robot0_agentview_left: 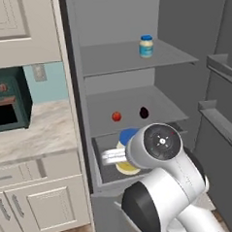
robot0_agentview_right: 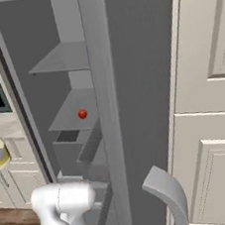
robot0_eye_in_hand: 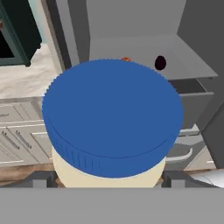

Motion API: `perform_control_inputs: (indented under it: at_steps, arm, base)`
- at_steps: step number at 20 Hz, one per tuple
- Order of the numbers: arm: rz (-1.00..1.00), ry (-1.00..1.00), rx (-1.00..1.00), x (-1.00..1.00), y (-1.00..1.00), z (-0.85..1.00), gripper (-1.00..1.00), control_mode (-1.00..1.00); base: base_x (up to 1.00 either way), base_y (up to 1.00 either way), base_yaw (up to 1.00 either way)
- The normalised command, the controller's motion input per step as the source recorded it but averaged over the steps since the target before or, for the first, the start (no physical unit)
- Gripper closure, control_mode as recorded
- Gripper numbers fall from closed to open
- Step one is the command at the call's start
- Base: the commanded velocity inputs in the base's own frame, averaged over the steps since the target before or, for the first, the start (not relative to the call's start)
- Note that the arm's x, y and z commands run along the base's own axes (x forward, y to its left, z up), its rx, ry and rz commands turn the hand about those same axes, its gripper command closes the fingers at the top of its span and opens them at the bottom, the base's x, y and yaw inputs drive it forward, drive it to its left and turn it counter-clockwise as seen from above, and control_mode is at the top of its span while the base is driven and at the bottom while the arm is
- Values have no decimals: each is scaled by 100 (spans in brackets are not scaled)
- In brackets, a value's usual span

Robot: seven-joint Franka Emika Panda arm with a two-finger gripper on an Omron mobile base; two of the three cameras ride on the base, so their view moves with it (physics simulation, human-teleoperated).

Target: Place the mayonnaise and mayonnaise from the counter to the top shelf of the fridge. If the existing items in the fridge are on the top shelf, move them to other shelves.

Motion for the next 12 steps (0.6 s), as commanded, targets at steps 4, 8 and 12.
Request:
perform_control_inputs:
  at_steps: [4,8,12]
  arm:
    - [0,0,0,0,0,0,100,100]
    - [0,0,0,0,0,0,100,100]
    - [0,-26,0,14,-10,83,100,-100]
  base:
    - [67,-13,0]
    - [59,-13,0]
    - [0,0,0]
